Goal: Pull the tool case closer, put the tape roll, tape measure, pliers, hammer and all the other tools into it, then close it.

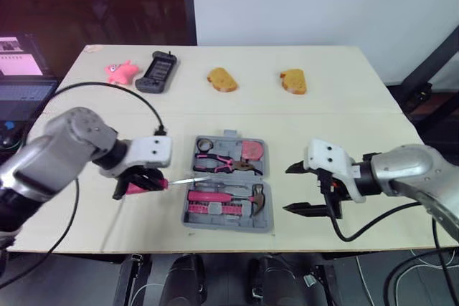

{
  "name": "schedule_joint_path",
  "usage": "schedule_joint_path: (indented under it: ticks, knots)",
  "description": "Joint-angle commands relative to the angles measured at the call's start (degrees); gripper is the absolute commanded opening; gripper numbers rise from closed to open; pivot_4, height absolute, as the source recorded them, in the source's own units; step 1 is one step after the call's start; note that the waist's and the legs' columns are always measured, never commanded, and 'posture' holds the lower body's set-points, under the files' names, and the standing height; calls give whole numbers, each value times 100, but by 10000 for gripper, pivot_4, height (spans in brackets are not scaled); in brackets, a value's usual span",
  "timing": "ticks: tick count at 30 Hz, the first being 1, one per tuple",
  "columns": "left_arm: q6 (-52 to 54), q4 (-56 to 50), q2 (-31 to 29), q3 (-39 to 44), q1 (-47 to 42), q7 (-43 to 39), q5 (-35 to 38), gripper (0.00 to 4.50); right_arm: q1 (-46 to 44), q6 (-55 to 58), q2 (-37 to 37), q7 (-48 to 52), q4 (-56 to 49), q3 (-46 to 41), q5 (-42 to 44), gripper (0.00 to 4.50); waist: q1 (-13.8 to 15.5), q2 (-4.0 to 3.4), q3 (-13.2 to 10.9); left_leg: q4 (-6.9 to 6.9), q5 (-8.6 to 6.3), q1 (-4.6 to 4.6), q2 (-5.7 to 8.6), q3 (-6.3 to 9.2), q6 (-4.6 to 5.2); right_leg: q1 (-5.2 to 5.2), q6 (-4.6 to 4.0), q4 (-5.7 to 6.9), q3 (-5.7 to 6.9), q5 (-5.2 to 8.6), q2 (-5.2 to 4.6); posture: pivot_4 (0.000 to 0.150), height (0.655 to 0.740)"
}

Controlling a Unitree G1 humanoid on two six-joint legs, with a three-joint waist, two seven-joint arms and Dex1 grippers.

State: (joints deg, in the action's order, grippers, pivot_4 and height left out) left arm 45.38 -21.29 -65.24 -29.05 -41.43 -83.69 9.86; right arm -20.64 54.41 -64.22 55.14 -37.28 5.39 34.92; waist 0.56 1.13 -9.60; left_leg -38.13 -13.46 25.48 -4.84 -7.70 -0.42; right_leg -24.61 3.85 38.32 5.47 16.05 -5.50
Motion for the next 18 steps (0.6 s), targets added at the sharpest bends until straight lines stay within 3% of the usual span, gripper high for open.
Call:
schedule_joint_path:
  ticks: [1,7,13,18]
  knots:
    - [1064,-545,367,-606,-614,-57,-184,3773,176,106,-191,7,-441,-432,175,45000,29,2,-1,0,0,0,0,1,0,0,1,1,0,0,0,1500,7188]
    - [2432,-672,975,-1917,-1662,-215,-134,3769,417,446,-326,-64,-792,-732,453,45000,26,7,-4,-12,0,0,2,10,2,11,4,1,-1,1,2,1500,7188]
    - [2570,-222,1638,-2751,-2124,82,-260,3768,568,686,-386,-169,-1051,-921,675,45000,25,7,-4,-12,1,-4,2,22,3,12,5,3,-3,0,4,1500,7188]
    - [2399,-64,1834,-3130,-2374,110,-280,3767,642,793,-356,-346,-1185,-971,788,45000,23,7,-4,-14,1,-4,1,26,3,12,5,3,-3,0,5,1500,7188]
